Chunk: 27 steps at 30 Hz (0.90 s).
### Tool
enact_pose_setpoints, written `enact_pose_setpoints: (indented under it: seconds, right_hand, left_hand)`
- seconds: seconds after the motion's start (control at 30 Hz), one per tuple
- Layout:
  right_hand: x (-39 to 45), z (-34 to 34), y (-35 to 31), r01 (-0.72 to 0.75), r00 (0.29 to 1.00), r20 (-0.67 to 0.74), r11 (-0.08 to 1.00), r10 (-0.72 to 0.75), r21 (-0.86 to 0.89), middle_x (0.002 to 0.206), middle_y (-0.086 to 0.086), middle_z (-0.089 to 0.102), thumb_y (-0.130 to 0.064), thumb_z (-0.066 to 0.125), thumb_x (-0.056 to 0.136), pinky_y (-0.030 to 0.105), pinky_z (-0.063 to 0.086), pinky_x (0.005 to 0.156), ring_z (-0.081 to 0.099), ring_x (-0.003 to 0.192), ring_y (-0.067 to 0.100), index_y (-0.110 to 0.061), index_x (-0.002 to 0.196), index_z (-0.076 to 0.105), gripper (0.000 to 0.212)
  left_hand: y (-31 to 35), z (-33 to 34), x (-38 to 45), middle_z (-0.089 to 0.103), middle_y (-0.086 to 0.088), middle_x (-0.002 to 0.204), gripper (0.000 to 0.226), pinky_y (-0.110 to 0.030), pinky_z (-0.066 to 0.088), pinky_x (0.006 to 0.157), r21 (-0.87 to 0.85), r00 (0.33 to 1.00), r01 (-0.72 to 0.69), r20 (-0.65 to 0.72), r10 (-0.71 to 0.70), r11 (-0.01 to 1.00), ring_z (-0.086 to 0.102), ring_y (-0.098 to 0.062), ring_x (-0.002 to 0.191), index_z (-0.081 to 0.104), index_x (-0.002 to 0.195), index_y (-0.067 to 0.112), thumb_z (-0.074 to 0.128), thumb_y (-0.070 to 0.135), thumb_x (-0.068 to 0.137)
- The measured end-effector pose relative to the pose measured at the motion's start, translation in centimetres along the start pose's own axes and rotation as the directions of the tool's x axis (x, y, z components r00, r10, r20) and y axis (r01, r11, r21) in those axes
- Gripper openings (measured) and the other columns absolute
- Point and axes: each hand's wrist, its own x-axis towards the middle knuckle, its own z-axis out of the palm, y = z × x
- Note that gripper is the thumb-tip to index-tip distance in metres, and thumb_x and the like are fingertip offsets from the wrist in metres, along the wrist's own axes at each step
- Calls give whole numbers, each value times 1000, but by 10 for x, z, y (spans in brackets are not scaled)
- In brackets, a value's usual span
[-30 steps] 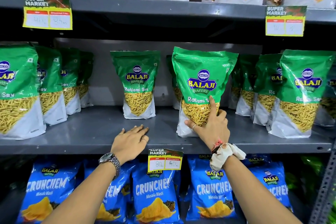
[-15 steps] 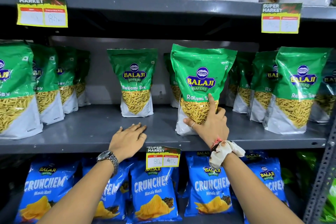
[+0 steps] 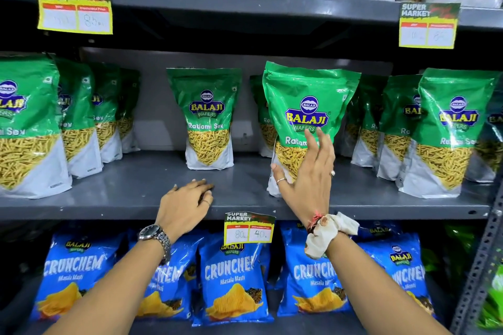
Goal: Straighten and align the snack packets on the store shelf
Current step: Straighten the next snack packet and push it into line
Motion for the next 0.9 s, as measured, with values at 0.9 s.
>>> enact_pose_setpoints:
  seconds: [0.9]
  right_hand:
    - [37, 223, -106, -232, 849, 464, 968, 251, -98, 155, 27, -16, -46, 77, 71, 59, 17, 113, -11, 144, 45, -30, 150, -5, 116]
  left_hand:
    - [-149, -44, 1, 19, -1, 159, 55, -56, 9, 117, 84, 979, 7, 203, -24, 996, 15, -19, 146, 27, 145, 30, 23, 50, 94]
